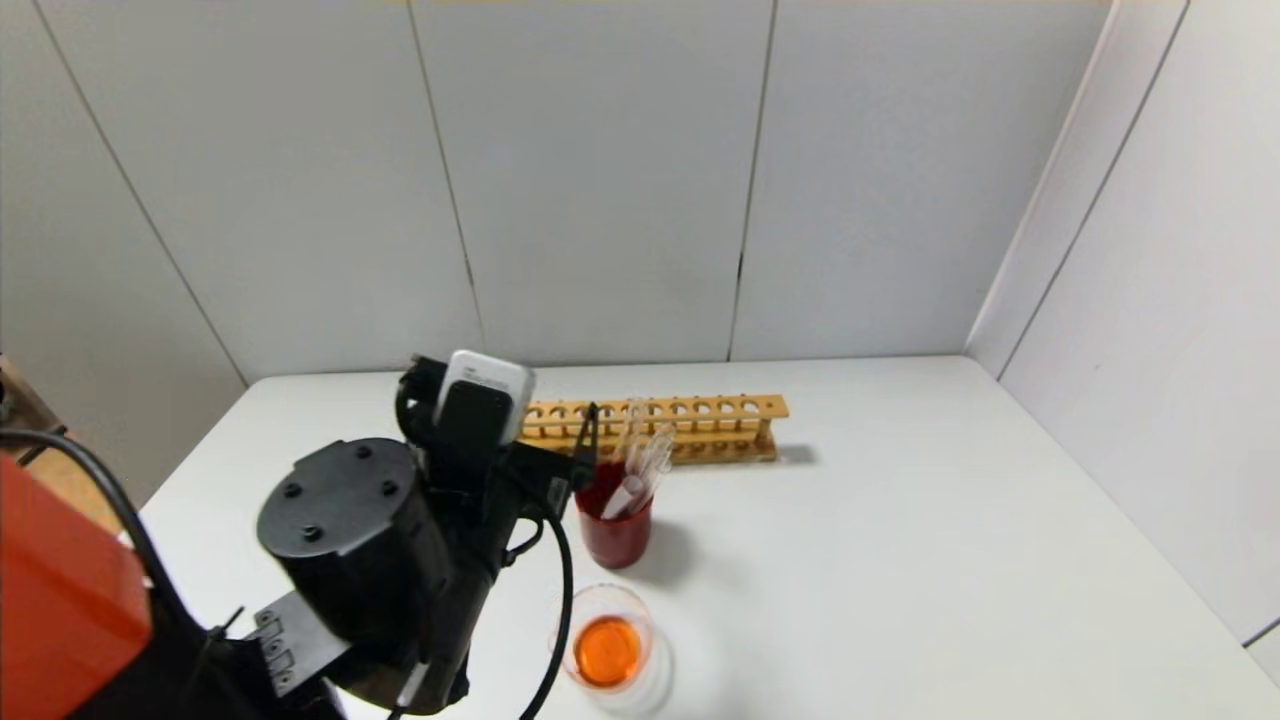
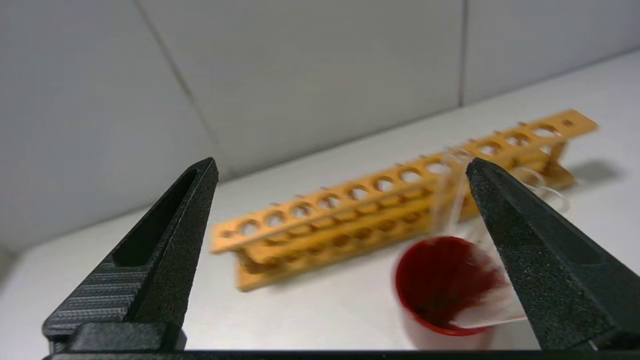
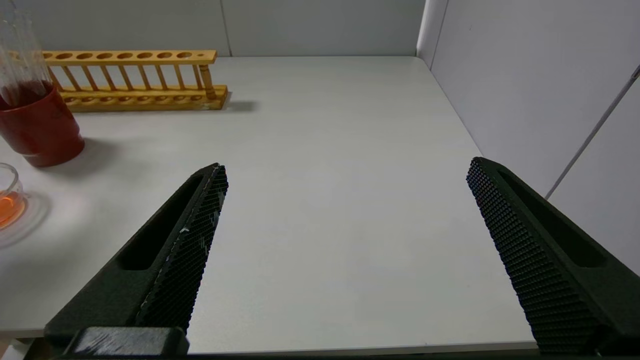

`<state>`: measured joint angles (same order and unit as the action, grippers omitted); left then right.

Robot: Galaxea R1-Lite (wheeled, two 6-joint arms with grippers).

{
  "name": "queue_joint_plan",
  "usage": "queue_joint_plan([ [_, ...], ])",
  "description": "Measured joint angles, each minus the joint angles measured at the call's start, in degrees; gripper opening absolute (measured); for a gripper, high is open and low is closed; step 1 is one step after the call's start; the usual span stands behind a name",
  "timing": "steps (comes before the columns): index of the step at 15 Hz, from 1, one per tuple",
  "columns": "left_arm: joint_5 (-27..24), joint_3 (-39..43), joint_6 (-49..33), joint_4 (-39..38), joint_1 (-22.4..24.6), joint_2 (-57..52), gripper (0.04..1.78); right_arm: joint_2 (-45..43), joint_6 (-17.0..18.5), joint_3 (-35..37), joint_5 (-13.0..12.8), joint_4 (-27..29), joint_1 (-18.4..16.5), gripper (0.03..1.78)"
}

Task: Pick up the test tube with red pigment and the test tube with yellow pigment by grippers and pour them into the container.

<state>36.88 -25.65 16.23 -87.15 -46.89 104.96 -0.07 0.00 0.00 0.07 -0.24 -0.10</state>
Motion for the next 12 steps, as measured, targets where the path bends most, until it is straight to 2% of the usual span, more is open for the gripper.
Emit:
queue_joint_plan([
  [4, 5.6, 5.7, 10.3, 4.2, 2.6, -16.7, 1.75, 0.0, 0.0, 0.0, 0.0, 0.0, 0.0, 1.75],
  [6, 7.3, 8.2, 12.1, 9.9, 6.8, -26.6, 1.75, 0.0, 0.0, 0.0, 0.0, 0.0, 0.0, 1.75],
  [8, 7.7, 9.8, 12.9, 17.5, 16.3, -37.1, 1.75, 0.0, 0.0, 0.0, 0.0, 0.0, 0.0, 1.75],
  [10, 5.6, 11.8, 13.2, 25.9, 29.5, -48.0, 1.75, 0.0, 0.0, 0.0, 0.0, 0.0, 0.0, 1.75],
  [12, 2.1, 13.3, 13.3, 34.4, 37.4, -58.9, 1.75, 0.0, 0.0, 0.0, 0.0, 0.0, 0.0, 1.75],
])
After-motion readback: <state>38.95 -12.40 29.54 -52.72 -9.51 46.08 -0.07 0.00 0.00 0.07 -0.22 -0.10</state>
